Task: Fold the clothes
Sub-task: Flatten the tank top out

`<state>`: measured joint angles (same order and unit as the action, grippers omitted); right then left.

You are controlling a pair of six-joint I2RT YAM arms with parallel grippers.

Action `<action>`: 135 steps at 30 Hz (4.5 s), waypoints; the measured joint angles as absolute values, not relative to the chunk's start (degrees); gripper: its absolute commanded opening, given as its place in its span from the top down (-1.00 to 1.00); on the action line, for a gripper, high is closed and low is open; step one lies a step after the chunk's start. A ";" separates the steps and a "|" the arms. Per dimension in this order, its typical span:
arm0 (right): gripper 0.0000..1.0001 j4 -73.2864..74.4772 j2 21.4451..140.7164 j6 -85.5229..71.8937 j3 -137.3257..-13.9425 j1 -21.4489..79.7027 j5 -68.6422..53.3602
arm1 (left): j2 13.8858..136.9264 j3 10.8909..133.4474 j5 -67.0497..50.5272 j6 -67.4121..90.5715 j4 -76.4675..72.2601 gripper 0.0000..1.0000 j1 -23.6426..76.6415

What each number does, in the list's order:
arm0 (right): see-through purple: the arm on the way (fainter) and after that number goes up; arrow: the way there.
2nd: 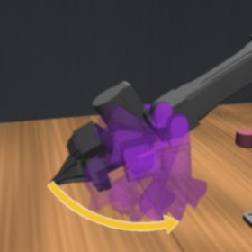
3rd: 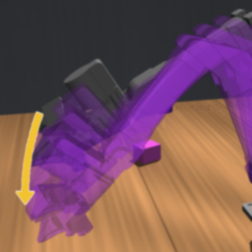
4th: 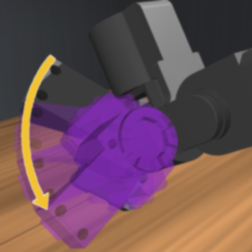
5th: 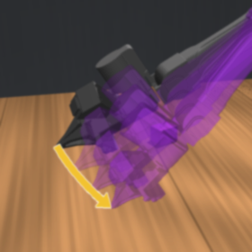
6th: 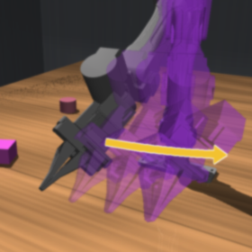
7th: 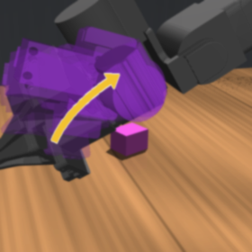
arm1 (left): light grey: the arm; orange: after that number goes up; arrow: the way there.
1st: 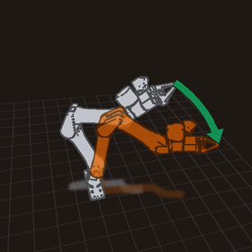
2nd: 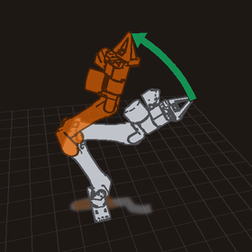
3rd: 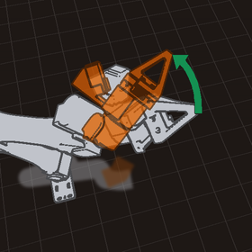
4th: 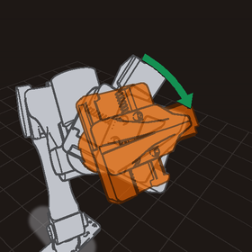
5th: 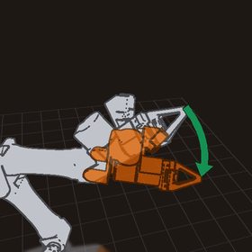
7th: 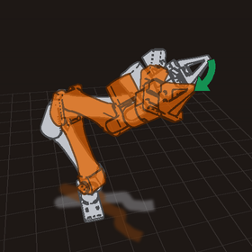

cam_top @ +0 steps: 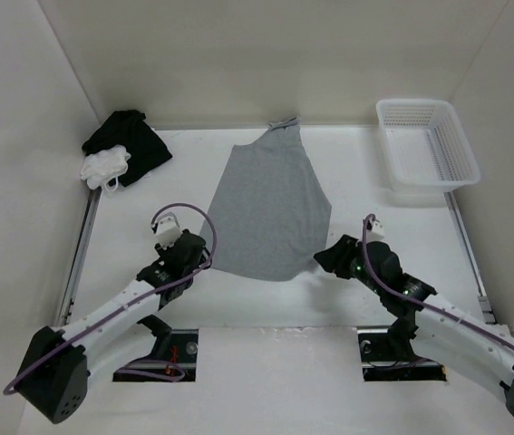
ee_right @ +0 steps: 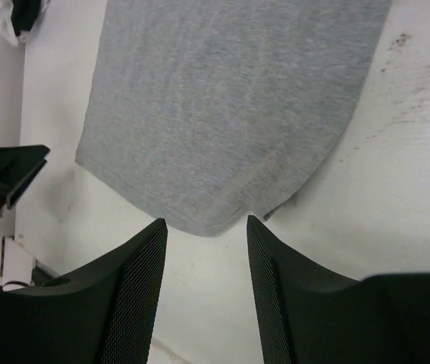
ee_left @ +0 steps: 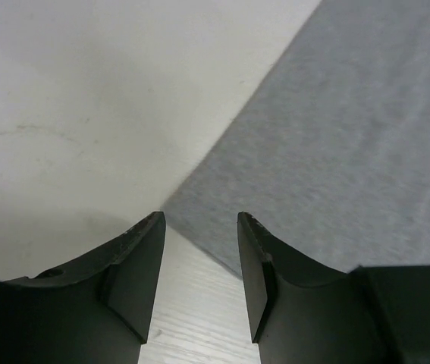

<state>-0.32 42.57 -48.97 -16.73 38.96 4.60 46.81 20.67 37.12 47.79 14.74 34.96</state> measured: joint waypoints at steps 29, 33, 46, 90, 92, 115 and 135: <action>-0.16 0.40 46.94 -49.76 -16.71 42.33 11.84 | 63.66 20.58 22.09 46.87 6.20 0.85 22.15; -0.22 0.34 48.42 -50.63 -16.64 40.21 12.05 | 61.17 19.90 18.68 46.39 5.80 0.95 20.86; 0.14 -8.71 72.23 -50.94 -22.57 33.80 8.91 | 45.76 21.37 16.32 44.73 5.32 0.96 16.32; 0.29 5.32 59.86 -51.11 -21.98 41.34 9.54 | 40.66 15.27 14.31 46.04 1.93 0.96 19.25; 0.07 9.74 59.86 -53.47 -21.71 44.99 10.83 | 40.71 15.27 14.31 46.06 1.61 0.96 20.12; 0.91 14.90 74.22 -58.89 -31.16 50.35 16.14 | 39.88 14.70 14.28 46.04 -0.78 0.96 22.15; 1.00 40.51 40.82 -37.71 -82.17 68.77 50.02 | 28.91 49.89 23.94 41.19 1.96 1.00 30.11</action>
